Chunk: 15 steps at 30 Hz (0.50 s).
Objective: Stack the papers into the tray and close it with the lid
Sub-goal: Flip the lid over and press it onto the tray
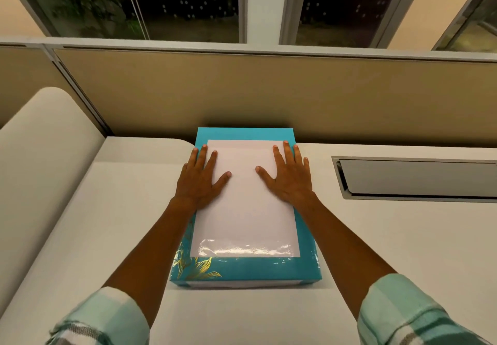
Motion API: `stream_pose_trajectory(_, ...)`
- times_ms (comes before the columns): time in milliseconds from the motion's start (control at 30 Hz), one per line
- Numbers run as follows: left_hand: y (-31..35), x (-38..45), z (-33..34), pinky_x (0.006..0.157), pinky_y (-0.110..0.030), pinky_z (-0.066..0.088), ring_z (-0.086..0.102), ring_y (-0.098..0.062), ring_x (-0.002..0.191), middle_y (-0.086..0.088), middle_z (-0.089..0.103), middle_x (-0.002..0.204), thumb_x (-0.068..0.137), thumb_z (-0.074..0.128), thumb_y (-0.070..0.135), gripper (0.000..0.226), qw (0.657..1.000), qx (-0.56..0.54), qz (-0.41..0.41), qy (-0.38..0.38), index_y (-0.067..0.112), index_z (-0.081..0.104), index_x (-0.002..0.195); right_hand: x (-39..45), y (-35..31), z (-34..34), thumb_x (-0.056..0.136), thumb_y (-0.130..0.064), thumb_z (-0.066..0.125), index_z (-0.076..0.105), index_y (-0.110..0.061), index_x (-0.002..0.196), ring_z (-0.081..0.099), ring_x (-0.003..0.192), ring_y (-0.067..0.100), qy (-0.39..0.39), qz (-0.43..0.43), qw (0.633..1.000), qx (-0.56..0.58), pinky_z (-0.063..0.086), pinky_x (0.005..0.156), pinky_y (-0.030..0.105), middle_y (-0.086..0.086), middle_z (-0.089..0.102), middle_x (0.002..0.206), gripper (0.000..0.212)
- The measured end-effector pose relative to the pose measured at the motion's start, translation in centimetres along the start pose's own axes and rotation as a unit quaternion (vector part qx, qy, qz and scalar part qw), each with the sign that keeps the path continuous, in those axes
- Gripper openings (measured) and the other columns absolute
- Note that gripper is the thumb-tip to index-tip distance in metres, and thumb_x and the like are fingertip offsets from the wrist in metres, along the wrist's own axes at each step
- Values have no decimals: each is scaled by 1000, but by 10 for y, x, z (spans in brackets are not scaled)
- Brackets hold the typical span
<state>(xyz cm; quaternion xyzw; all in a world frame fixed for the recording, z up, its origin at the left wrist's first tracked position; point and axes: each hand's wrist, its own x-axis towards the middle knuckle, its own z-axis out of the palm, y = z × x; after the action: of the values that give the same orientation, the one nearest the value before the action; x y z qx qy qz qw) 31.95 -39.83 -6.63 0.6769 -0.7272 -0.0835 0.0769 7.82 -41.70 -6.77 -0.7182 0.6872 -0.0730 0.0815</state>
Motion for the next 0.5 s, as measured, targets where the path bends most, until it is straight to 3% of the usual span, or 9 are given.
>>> stream_pose_trajectory(500, 4, -18, -4, 121, -51, 8, -3, -26, 152, -6, -6, 164, 82, 11, 76, 89, 997, 56, -5, -47, 24, 0, 153, -22, -5, -2, 82, -80, 16, 7, -27, 154, -2, 151, 27, -15, 1, 999, -30, 1, 120, 54, 3, -3, 164, 90)
